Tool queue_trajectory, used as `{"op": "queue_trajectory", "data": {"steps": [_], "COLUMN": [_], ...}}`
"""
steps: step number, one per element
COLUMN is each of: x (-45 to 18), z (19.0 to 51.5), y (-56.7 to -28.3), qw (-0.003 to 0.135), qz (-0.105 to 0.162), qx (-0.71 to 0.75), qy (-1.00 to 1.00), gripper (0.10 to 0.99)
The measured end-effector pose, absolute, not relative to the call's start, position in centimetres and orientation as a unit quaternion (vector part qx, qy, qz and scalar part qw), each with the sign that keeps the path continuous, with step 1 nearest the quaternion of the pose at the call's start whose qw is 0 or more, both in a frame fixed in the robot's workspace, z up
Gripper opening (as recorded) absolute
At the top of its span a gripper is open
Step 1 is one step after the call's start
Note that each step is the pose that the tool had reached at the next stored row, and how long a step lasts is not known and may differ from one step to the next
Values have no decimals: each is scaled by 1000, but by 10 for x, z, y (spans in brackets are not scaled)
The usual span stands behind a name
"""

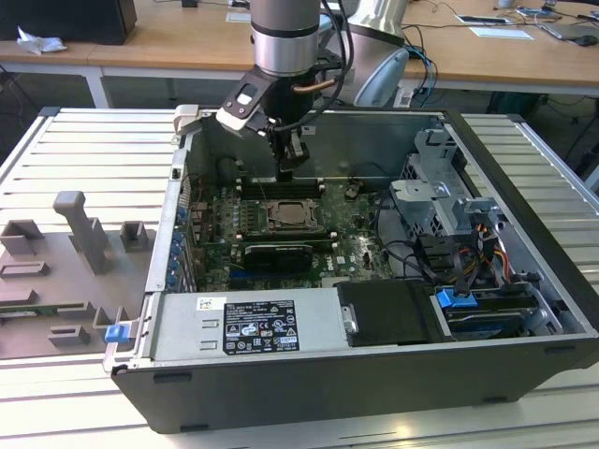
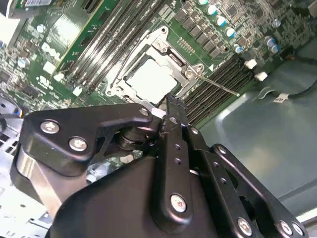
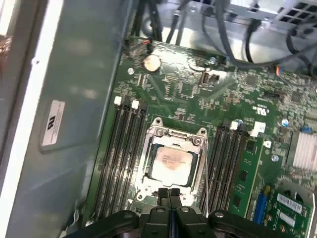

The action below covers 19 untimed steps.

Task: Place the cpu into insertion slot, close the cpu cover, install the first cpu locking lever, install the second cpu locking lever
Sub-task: 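Install the first cpu locking lever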

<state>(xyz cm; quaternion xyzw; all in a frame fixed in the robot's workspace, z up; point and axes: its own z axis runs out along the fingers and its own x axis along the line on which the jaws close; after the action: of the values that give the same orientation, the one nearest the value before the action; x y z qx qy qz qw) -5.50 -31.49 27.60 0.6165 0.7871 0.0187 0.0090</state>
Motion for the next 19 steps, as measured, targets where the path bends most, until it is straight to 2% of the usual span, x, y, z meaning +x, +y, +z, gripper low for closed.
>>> {"op": "queue_trajectory", "data": {"steps": [19], "x": [-55], "z": [276], "y": [-315], "qw": [8], "qz": [19], "qx": [571], "qy": [820], "gripper": [106]}}
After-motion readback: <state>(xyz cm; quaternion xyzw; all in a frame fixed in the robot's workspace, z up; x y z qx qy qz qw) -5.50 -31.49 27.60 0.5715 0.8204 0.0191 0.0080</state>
